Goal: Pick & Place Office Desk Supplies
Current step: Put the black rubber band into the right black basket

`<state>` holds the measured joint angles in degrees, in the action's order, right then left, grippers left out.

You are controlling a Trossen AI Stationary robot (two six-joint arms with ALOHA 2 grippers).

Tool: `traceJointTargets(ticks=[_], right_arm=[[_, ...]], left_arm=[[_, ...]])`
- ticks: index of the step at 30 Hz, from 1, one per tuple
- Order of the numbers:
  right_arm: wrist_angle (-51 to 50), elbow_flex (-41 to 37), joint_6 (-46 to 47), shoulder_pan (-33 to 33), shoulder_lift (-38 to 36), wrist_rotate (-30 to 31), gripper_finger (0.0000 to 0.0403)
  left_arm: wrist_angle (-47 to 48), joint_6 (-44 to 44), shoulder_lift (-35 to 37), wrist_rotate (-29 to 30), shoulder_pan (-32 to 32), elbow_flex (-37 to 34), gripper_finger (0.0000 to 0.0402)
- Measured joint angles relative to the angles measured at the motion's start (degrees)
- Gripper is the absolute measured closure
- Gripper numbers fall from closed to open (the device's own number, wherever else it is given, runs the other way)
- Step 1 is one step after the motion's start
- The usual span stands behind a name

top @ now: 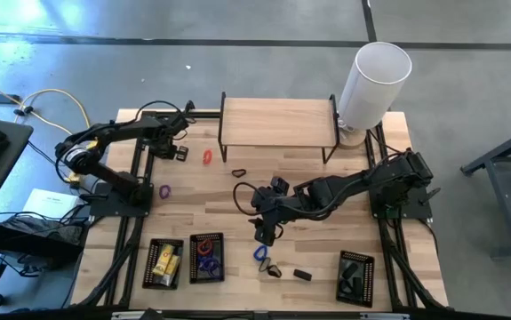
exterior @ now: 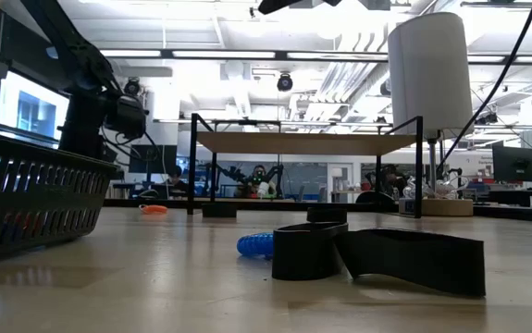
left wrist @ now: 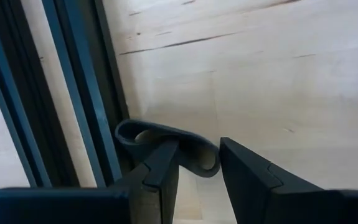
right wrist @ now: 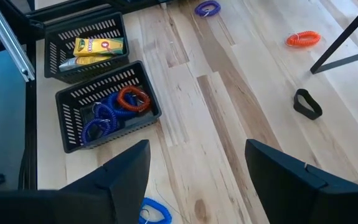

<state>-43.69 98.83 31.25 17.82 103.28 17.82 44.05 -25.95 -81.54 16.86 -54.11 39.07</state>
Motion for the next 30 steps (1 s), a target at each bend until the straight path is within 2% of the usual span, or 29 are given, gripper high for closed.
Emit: traceJointTargets(ticks=[11,14,19,26,30], right_arm=[[-1.1,0.0,0.3,0.0,0.0,0.0,0.0151],[-1.1,0.0,0.4,0.0,0.0,0.0,0.0151],[-1.1,0.0,0.4,0.0,0.0,0.0,0.0151],[-1.1,0.0,0.4,0.0,0.0,0.0,0.0151],[-1.0,0.0,0.4,0.0,0.0,0.0,0.0151]], left_arm=[[-0.4,-2.4,-3.1,2.9,1.0,0.2,0.0296],[-0.7,-2.4,-3.2,2.9,1.0,0.1,0.0317],[-0.7,-2.1,-3.3,2.9,1.0,0.1,0.0390],[0.2,-0.5,-2.9,3.3,1.7,0.1,0.0398],[4.2,1.4,1.3,3.1,4.9,0.4,0.0399]])
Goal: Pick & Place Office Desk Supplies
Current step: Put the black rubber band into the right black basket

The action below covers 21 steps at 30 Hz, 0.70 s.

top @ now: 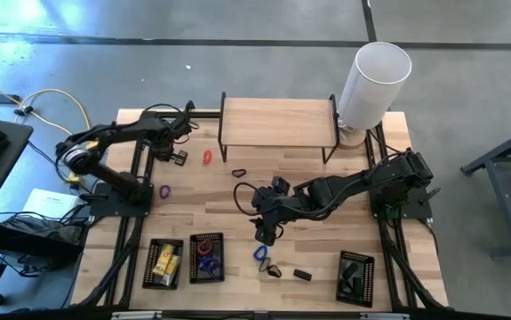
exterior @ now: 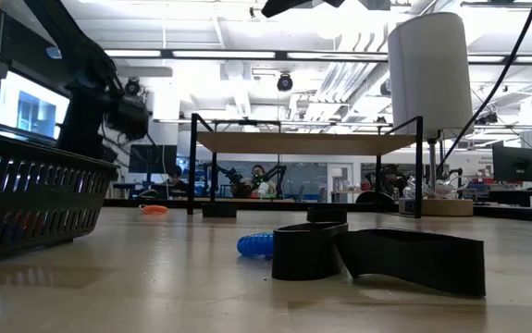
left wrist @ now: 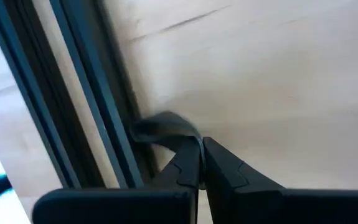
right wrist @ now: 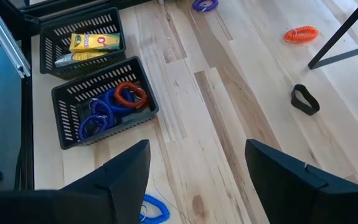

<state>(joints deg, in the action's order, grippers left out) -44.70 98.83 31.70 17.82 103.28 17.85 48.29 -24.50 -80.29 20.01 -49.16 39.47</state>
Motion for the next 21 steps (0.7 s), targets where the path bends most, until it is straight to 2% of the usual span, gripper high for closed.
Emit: traceJointTargets(ticks=[5,10,12,14,18,21], right_arm=[[1.6,0.0,-0.2,0.0,0.0,0.0,0.0151],[3.0,0.0,-0.2,0.0,0.0,1.5,0.0151],[3.0,0.0,0.1,0.0,0.0,2.7,0.0151],[3.0,0.0,0.2,0.2,0.0,3.1,0.0151],[4.3,0.0,0.2,1.0,0.0,3.1,0.0151],[5.6,0.0,0.1,1.5,0.0,3.0,0.0151]], left_arm=[[3.1,-0.4,10.4,-3.8,5.8,2.9,0.0400],[4.5,-0.1,23.5,-14.9,14.2,6.0,0.0400],[4.4,-3.9,29.7,-19.5,19.2,6.1,0.0400],[4.3,-9.5,35.9,-21.7,25.0,6.2,0.0400],[1.9,-17.9,46.8,-24.4,38.5,6.2,0.0400],[-3.6,-26.3,52.2,-23.7,49.4,6.2,0.0400]])
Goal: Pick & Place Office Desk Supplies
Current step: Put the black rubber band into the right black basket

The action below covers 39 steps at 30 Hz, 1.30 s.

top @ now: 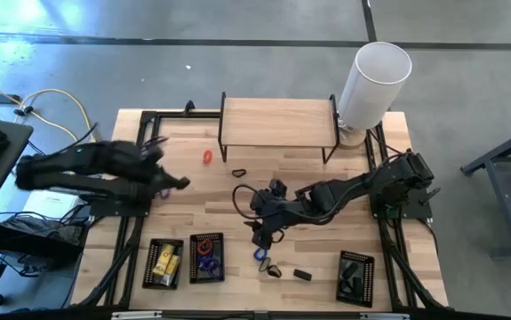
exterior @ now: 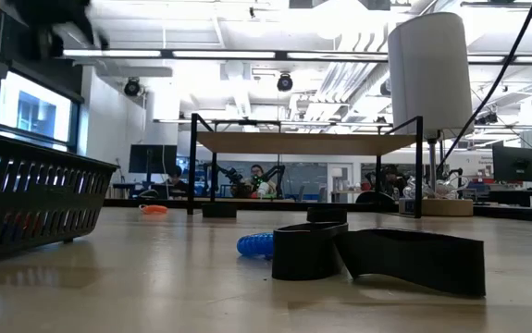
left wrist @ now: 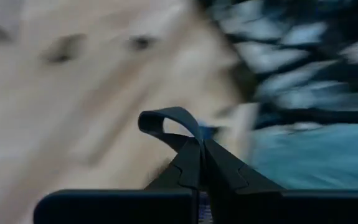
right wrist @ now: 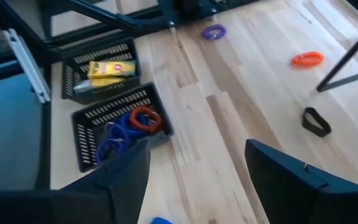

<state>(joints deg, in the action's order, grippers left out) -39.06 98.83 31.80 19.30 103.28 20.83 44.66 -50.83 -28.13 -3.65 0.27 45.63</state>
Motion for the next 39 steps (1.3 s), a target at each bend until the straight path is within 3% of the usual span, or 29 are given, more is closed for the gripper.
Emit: traceJointTargets(ticks=[4,8,14,19,29,39], right_arm=[[3.0,0.0,-1.4,-0.1,0.0,0.0,0.0151],[8.9,0.0,-4.5,-0.2,0.0,0.7,0.0151],[17.8,0.0,-7.0,-0.2,0.0,2.8,0.0151],[20.5,0.0,-7.5,-0.2,0.0,1.3,0.0151],[26.4,0.0,-6.6,-0.3,0.0,-5.2,0.0151],[26.9,0.0,-4.7,-0.3,0.0,-14.1,0.0151]], left_arm=[[-12.6,-4.1,1.1,9.3,13.8,0.0,0.0401],[-25.0,-0.8,-4.9,20.1,25.3,0.0,0.0401],[-45.6,8.8,-17.5,22.4,33.9,-0.1,0.0401],[-58.7,12.9,-22.0,20.8,37.3,0.2,0.0401],[-62.3,10.5,-29.3,21.8,38.0,0.2,0.0401],[-63.4,10.4,-29.2,21.2,38.3,0.2,0.0401]])
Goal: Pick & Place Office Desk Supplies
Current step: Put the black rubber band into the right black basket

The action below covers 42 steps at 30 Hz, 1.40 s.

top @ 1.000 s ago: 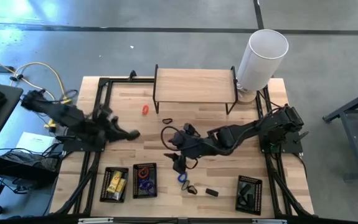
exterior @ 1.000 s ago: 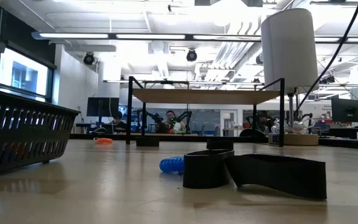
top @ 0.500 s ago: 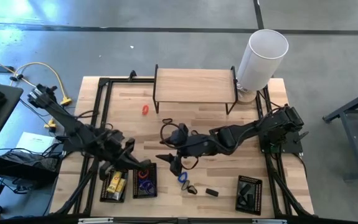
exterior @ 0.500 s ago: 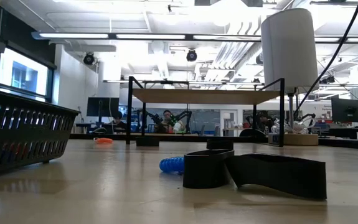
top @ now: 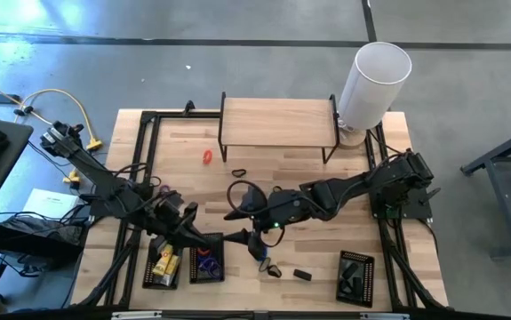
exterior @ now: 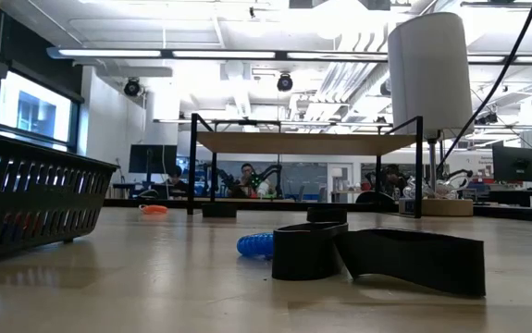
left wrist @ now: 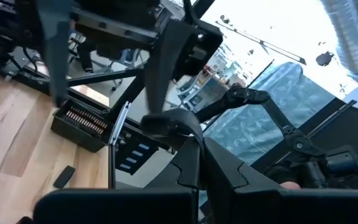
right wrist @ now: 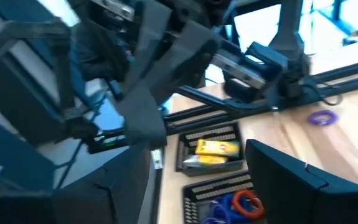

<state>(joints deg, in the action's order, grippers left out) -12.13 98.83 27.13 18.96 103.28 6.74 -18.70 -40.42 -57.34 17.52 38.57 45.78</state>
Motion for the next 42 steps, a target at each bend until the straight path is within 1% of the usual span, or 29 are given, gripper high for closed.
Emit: traceJointTargets(ticks=[3,8,17,23,27,29,32,36,39,40,42], right_arm=[[0.7,0.0,0.2,0.0,0.0,-3.5,0.0151],[3.0,0.0,-2.5,0.0,0.0,-7.0,0.0151],[4.8,0.0,-2.2,-1.0,0.9,-8.7,0.0151],[9.5,0.0,-0.6,-2.3,3.2,-14.4,0.0151],[10.4,0.0,-0.4,-2.6,3.1,-15.0,0.0156],[10.3,0.0,-0.9,-2.6,3.1,-14.4,0.0172],[10.3,0.0,-1.3,-2.6,3.1,-14.4,0.0216],[10.2,0.0,-1.1,-2.6,3.1,-14.0,0.0302],[10.3,0.0,-2.7,-2.5,3.1,-12.3,0.0376],[10.3,0.0,-3.1,-2.5,3.1,-11.7,0.0388],[10.3,0.0,-3.1,-2.5,3.1,-11.1,0.0395]], left_arm=[[0.4,0.1,-0.1,0.0,0.0,0.0,0.0401],[0.4,0.3,-0.1,-1.1,0.0,0.0,0.0401],[0.6,1.2,-0.1,-1.7,0.0,0.0,0.0401],[0.6,2.9,-0.1,-1.7,-1.1,0.0,0.0401],[0.7,2.9,-0.1,-1.6,-1.9,0.0,0.0401],[0.7,3.0,-0.1,-1.7,-2.1,0.0,0.0401],[0.7,3.0,-0.1,-2.2,-2.2,0.0,0.0401],[0.7,3.5,-0.1,-2.5,-2.2,0.0,0.0401],[0.6,3.6,-0.1,-2.5,-2.2,0.0,0.0401],[0.7,3.7,-0.1,-2.3,-2.2,0.0,0.0401],[0.8,3.7,-0.1,-2.1,-2.4,0.0,0.0399]])
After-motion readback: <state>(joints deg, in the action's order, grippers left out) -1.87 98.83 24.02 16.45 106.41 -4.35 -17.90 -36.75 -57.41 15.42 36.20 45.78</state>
